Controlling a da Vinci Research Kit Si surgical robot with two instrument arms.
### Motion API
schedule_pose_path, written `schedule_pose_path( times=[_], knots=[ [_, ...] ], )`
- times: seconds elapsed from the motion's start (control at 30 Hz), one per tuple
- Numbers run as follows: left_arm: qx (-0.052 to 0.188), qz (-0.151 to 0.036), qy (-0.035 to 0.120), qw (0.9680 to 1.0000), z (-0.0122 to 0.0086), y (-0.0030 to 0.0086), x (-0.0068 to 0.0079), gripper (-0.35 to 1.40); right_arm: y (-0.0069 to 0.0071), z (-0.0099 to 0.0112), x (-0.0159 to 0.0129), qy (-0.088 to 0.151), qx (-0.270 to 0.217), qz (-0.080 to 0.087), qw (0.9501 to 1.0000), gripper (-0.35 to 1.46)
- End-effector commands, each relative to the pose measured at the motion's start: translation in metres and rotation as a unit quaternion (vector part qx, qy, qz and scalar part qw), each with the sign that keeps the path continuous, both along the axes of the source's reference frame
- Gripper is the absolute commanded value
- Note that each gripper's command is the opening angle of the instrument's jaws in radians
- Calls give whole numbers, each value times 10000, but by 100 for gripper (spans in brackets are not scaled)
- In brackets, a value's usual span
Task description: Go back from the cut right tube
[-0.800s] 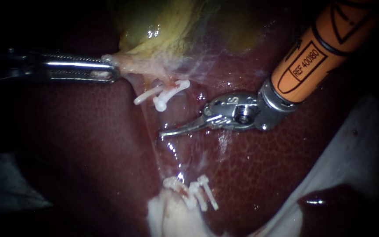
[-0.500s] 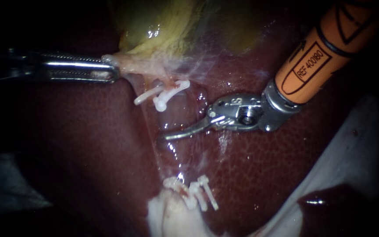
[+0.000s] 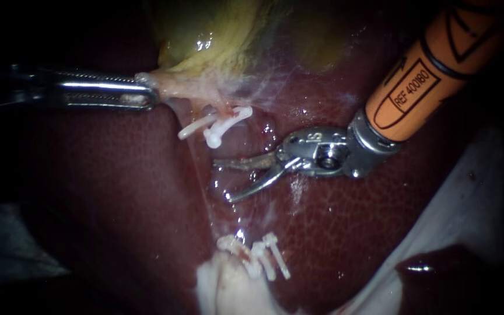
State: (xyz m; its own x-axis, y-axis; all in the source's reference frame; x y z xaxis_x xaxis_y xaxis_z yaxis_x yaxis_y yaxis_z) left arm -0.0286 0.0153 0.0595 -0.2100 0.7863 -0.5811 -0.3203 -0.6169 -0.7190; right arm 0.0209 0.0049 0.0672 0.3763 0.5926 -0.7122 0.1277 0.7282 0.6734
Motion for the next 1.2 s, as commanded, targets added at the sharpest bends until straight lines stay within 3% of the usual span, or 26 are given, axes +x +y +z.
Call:
schedule_pose_path(
  times=[0.03, 0.1, 0.17, 0.3, 0.47, 0.7, 0.9, 0.97, 1.07, 1.2],
  knots=[
    [0, 1, -1, 10000, 0, 0, 0, -35, 1, -4, -8, -124, -246, 50, 9996, 143],
    [0, 2, -1, 10000, 0, 0, 0, -35, 2, -11, -19, -388, -547, 31, 9977, 143],
    [-1, 2, -2, 10000, 1, 1, 0, -35, 3, -19, -32, -799, -939, -152, 9922, 143],
    [-1, 3, -2, 10000, 2, 1, 1, -35, 1, -34, -55, -1495, -1524, -360, 9763, 143],
    [-1, 4, -2, 10000, 2, 1, 1, -35, -5, -59, -79, -1961, -1738, -328, 9645, 143],
    [-2, 4, -2, 10000, 2, 1, 0, -35, 3, -90, -92, -2258, -1996, -193, 9533, 143],
    [-6, 2, 0, 10000, 5, 1, 0, -35, 6, -95, -100, -2475, -2089, -92, 9461, 143],
    [-8, 2, 0, 10000, 6, 1, 0, -35, 6, -95, -100, -2492, -2065, -86, 9461, 143],
    [-19, -5, 7, 10000, 11, 1, -4, -35, 6, -96, -101, -2379, -1955, -179, 9512, 143],
    [-51, -22, 26, 10000, 25, -2, -16, -35, 6, -96, -101, -2377, -1956, -180, 9513, 143]
  ],
)
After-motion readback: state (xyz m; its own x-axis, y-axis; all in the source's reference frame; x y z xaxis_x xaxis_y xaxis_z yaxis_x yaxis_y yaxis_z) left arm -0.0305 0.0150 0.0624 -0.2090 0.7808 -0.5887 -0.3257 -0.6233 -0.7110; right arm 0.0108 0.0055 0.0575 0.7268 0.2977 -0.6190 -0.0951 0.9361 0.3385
